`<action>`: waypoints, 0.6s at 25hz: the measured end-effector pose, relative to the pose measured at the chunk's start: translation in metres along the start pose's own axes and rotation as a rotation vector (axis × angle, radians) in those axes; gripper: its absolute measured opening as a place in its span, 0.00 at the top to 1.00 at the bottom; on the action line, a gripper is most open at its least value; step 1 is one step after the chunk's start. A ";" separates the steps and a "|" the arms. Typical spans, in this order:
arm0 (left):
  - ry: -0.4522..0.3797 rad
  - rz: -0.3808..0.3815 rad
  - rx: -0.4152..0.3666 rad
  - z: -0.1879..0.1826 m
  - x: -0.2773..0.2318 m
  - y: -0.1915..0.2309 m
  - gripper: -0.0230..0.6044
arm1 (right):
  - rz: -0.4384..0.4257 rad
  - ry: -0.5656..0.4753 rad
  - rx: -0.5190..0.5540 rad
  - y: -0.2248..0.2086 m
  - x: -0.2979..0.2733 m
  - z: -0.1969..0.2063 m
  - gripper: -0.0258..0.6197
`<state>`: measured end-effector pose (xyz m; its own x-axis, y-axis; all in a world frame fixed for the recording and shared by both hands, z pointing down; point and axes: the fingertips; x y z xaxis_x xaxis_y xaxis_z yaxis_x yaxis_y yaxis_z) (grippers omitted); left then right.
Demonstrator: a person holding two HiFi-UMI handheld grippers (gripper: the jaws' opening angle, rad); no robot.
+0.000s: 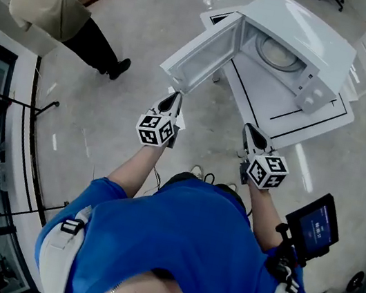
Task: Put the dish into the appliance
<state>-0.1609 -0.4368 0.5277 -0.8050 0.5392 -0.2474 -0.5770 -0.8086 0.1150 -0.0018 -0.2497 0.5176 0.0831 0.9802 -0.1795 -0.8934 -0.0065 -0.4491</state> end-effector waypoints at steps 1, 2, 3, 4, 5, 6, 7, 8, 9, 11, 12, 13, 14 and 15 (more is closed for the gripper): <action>0.004 -0.007 -0.008 0.000 0.001 0.011 0.95 | 0.000 0.000 0.000 0.004 -0.005 0.000 0.96; 0.011 -0.009 -0.018 0.001 0.001 0.021 0.95 | 0.000 -0.001 0.001 0.008 -0.010 0.000 0.96; 0.017 -0.006 -0.030 0.002 0.000 0.029 0.95 | 0.001 -0.001 0.001 0.010 -0.015 0.000 0.96; 0.023 0.001 -0.046 0.002 -0.001 0.037 0.95 | 0.002 -0.001 0.002 0.013 -0.020 0.000 0.96; 0.029 0.010 -0.063 0.002 -0.003 0.043 0.95 | 0.004 0.000 0.004 0.015 -0.024 0.001 0.96; 0.034 0.018 -0.079 0.002 -0.005 0.050 0.95 | 0.005 0.000 0.006 0.018 -0.028 0.001 0.96; 0.039 0.028 -0.092 0.002 -0.007 0.056 0.94 | 0.008 0.000 0.008 0.020 -0.032 0.001 0.96; 0.043 0.040 -0.102 0.001 -0.010 0.060 0.86 | 0.010 -0.001 0.009 0.022 -0.036 0.001 0.96; 0.047 0.056 -0.110 0.001 -0.012 0.063 0.81 | 0.013 0.000 0.009 0.024 -0.038 0.002 0.96; 0.055 0.087 -0.134 0.001 -0.014 0.066 0.74 | 0.020 0.005 0.004 0.028 -0.040 0.005 0.96; 0.056 0.103 -0.152 -0.001 -0.016 0.067 0.72 | 0.024 0.005 0.002 0.029 -0.041 0.006 0.96; 0.056 0.118 -0.170 -0.004 -0.019 0.068 0.71 | 0.027 0.004 0.002 0.030 -0.043 0.006 0.96; 0.056 0.133 -0.187 -0.007 -0.022 0.069 0.69 | 0.031 0.003 0.005 0.031 -0.045 0.006 0.96; 0.056 0.147 -0.201 -0.010 -0.024 0.070 0.68 | 0.035 0.002 0.009 0.032 -0.048 0.006 0.96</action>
<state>-0.1808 -0.5087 0.5325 -0.8661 0.4032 -0.2955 -0.4108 -0.9109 -0.0389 -0.0370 -0.2953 0.5171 0.0525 0.9791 -0.1964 -0.8997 -0.0390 -0.4348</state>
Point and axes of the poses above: the fingertips, and each gripper's own axes: x backward along the fingers, y to its left, z out of its underside, and after that the axes turned 3 degrees about -x, right-handed
